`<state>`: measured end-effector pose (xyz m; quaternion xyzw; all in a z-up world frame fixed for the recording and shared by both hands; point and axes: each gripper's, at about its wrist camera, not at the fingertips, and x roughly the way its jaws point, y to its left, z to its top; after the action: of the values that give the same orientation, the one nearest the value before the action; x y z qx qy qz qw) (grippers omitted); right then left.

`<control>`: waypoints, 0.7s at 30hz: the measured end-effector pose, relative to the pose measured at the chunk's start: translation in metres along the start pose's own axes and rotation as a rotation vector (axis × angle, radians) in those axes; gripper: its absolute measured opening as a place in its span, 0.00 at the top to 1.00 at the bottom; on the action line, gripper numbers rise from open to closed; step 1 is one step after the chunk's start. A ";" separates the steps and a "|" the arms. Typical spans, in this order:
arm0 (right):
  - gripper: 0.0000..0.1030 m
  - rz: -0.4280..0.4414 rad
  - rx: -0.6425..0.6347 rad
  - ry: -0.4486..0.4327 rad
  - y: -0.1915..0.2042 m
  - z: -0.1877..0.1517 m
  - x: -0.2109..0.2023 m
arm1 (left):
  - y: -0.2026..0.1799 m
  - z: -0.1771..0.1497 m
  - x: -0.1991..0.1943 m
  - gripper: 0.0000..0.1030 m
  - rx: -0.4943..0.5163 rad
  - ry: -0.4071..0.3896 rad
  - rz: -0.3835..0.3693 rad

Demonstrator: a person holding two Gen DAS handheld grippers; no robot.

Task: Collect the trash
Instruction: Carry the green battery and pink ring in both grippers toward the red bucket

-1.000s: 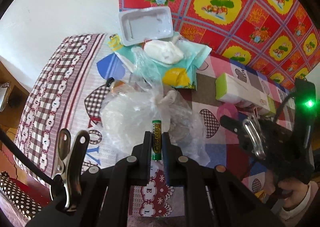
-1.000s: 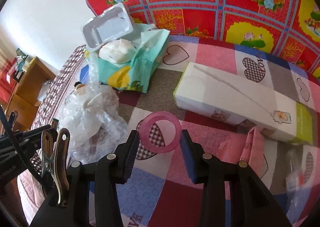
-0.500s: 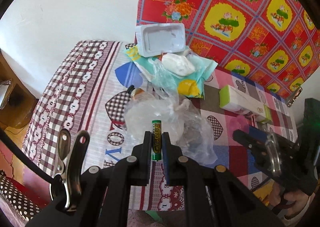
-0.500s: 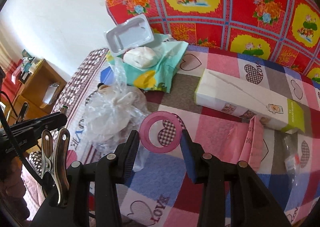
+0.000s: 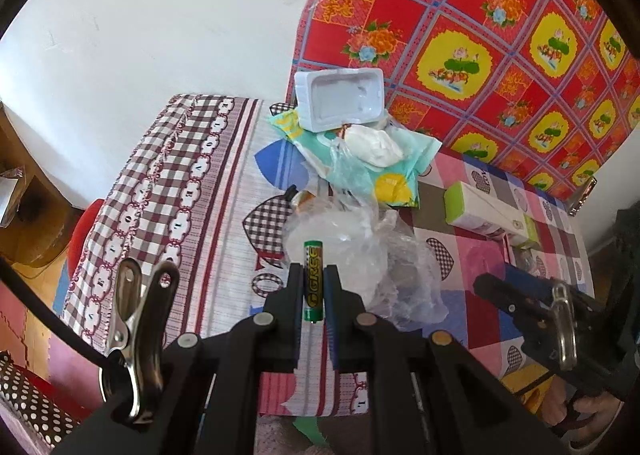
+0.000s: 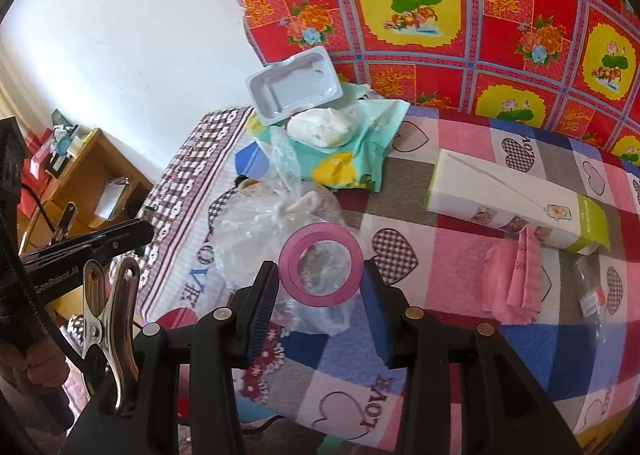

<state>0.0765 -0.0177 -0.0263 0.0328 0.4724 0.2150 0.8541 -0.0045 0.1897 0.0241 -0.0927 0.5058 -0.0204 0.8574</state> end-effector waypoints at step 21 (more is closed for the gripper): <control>0.58 -0.012 0.040 -0.041 0.057 -0.012 0.000 | 0.047 -0.005 -0.015 0.90 0.050 -0.006 -0.036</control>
<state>0.0478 0.0323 -0.0184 0.0512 0.4593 0.2000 0.8639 -0.0187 0.2372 0.0266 -0.0804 0.5009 -0.0483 0.8604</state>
